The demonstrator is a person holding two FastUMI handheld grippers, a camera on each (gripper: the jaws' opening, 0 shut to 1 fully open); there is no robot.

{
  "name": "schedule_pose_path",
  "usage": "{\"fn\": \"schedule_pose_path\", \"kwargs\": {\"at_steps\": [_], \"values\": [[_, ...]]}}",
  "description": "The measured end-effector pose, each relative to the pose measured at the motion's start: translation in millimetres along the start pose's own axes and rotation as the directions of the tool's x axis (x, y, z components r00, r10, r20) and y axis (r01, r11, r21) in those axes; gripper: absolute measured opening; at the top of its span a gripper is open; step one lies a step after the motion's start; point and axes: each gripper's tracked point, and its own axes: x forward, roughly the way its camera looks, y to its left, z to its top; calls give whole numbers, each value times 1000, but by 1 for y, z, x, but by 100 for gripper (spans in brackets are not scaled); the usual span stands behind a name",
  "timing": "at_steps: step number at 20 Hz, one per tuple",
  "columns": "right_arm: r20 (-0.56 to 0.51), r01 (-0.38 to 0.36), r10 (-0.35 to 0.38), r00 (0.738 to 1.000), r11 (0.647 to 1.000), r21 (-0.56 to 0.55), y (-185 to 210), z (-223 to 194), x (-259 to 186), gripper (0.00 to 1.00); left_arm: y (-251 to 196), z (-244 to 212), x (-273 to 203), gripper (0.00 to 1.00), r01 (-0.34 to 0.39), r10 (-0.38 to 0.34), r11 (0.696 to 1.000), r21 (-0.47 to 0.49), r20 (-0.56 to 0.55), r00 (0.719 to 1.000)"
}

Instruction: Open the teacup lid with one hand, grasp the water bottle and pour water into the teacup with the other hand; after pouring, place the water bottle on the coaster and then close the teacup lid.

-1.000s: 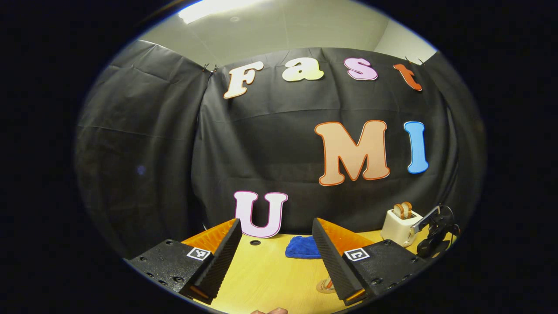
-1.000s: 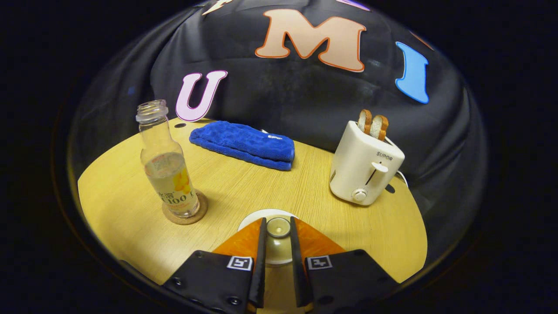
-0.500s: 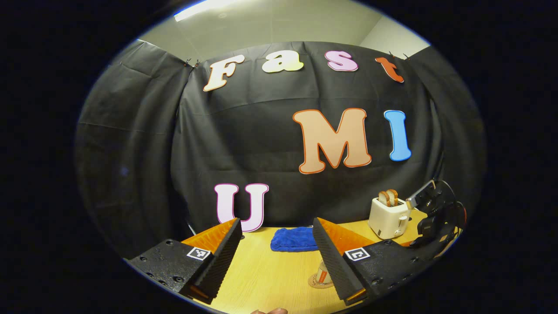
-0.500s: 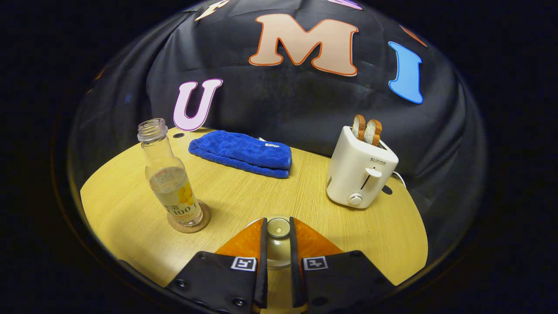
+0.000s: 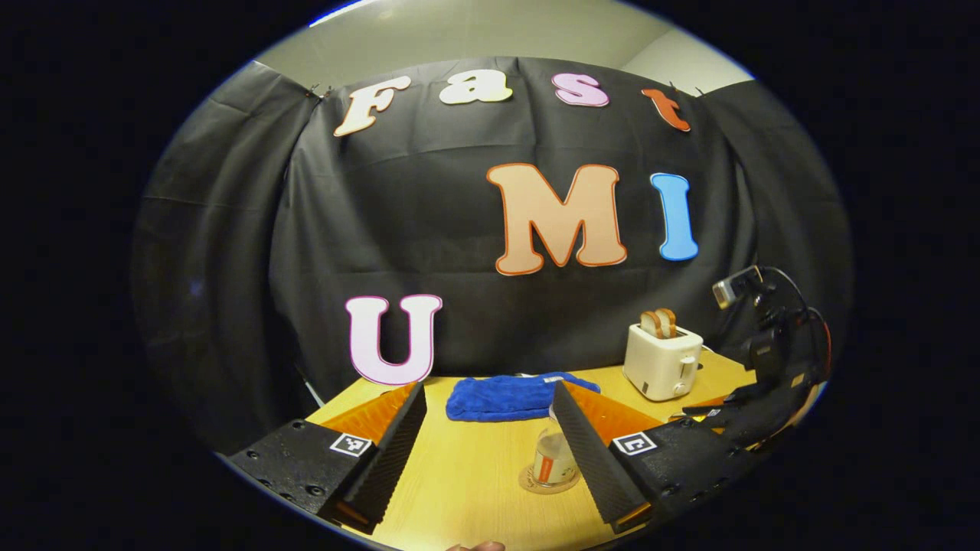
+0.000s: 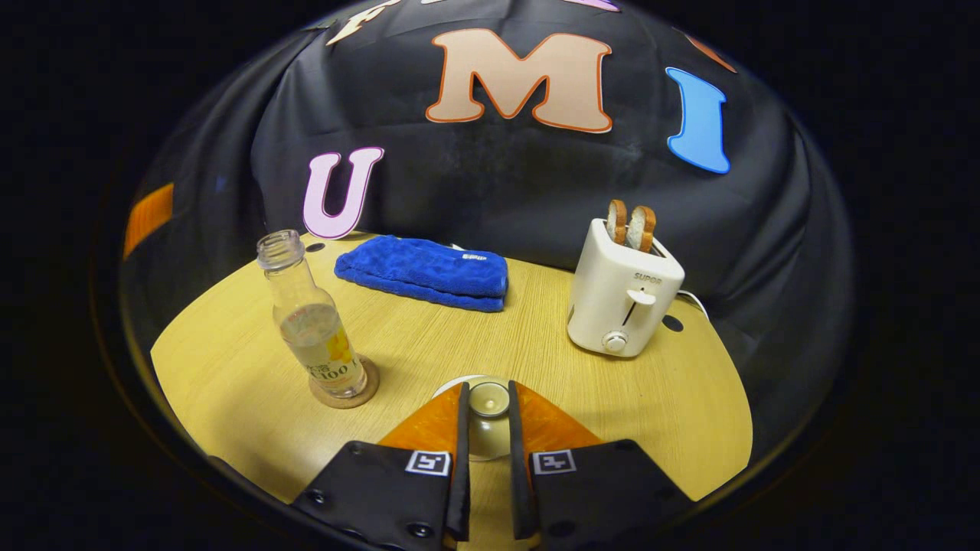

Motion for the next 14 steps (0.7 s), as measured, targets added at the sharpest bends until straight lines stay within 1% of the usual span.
{"fn": "schedule_pose_path", "kwargs": {"at_steps": [3, 6, 7, 8, 9, 10, 11, 12, 13, 14], "values": [[-2, 17, -17, 1000, 999, 34, -7, 4, -10, 24, -17, -24, 7, 98, 66, -65, 998, 18, -15, 998], [-10, 44, -44, 999, 998, 46, -15, 4, -22, 26, -33, -48, 14, 98, 121, -118, 992, 38, -54, 992], [-11, 51, -51, 999, 997, 49, -18, 4, -26, 27, -38, -55, 17, 97, 139, -137, 990, 36, -65, 988], [-13, 60, -60, 998, 997, 52, -19, 3, -30, 25, -42, -60, 19, 96, 155, -153, 987, 29, -74, 985], [-13, 69, -69, 998, 996, 53, -22, 3, -35, 27, -47, -66, 22, 96, 171, -169, 985, 20, -80, 982], [-13, 77, -76, 997, 996, 55, -23, 3, -39, 24, -50, -73, 26, 97, 182, -180, 983, 13, -94, 979], [-15, 84, -83, 996, 995, 58, -24, 1, -43, 26, -52, -83, 29, 97, 189, -187, 982, 9, -110, 976], [-20, 90, -89, 996, 994, 66, -25, 0, -47, 24, -54, -90, 32, 97, 195, -193, 981, 5, -119, 974], [-27, 93, -91, 995, 992, 81, -24, -2, -50, 27, -56, -98, 36, 97, 202, -200, 979, 3, -123, 972], [-33, 96, -93, 995, 991, 96, -22, -3, -54, 24, -56, -105, 39, 97, 205, -203, 979, 8, -132, 970]]}}
